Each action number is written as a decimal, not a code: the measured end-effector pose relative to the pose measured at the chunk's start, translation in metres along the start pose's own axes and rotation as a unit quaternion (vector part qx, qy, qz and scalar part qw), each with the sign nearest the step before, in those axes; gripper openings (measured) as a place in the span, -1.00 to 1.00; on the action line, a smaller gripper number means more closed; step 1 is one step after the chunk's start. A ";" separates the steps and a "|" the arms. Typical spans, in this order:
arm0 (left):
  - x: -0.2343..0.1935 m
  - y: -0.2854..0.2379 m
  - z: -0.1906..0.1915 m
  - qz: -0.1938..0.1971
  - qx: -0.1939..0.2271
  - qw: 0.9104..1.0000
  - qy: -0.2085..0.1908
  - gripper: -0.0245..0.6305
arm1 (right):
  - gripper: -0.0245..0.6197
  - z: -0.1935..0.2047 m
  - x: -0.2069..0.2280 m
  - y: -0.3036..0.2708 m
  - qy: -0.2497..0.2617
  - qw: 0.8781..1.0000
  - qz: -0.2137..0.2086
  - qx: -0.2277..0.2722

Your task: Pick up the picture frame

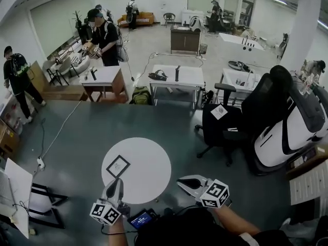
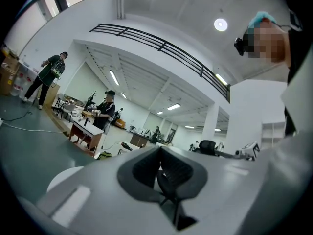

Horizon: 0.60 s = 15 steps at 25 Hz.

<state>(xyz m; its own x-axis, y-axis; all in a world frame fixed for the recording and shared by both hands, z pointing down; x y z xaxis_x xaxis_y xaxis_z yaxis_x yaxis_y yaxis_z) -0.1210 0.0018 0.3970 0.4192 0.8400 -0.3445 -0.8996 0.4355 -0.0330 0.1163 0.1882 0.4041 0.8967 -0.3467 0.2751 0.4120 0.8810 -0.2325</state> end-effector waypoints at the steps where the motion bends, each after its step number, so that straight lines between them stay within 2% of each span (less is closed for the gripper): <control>1: -0.006 -0.001 0.003 -0.004 0.001 1.000 0.002 -0.92 | -0.93 -0.001 0.003 -0.008 -0.002 1.000 -0.008 0.001; 5: -0.037 0.003 0.014 -0.032 -0.005 0.999 0.012 -0.92 | -0.94 0.009 0.014 -0.049 -0.004 0.998 -0.051 -0.029; 8: -0.072 0.016 0.015 -0.074 -0.003 0.997 0.013 -0.91 | -0.94 0.016 0.022 -0.088 -0.006 0.995 -0.079 -0.057; 12: -0.106 0.037 0.022 -0.139 0.009 0.990 0.034 -0.92 | -0.94 0.008 0.038 -0.137 -0.009 0.990 -0.123 -0.069; 15: -0.123 0.037 0.029 -0.173 -0.005 0.984 0.034 -0.91 | -0.94 -0.002 0.053 -0.176 0.000 0.984 -0.165 -0.073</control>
<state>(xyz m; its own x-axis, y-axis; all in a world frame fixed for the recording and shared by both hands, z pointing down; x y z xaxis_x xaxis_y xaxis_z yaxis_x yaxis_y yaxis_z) -0.2024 -0.0753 0.4656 0.6923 0.6179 -0.3726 -0.7053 0.6887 -0.1683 0.0913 0.0146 0.4577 0.7102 -0.6059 0.3585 0.6995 0.6648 -0.2622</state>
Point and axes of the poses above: the fingertips, and each gripper's own axes: y backward along the fingers, x to its right, z out of its underside, the point moved 5 cm from there along y, backward along the fingers, and after that the axes turned 2 degrees about -y, right-handed, at the moved point
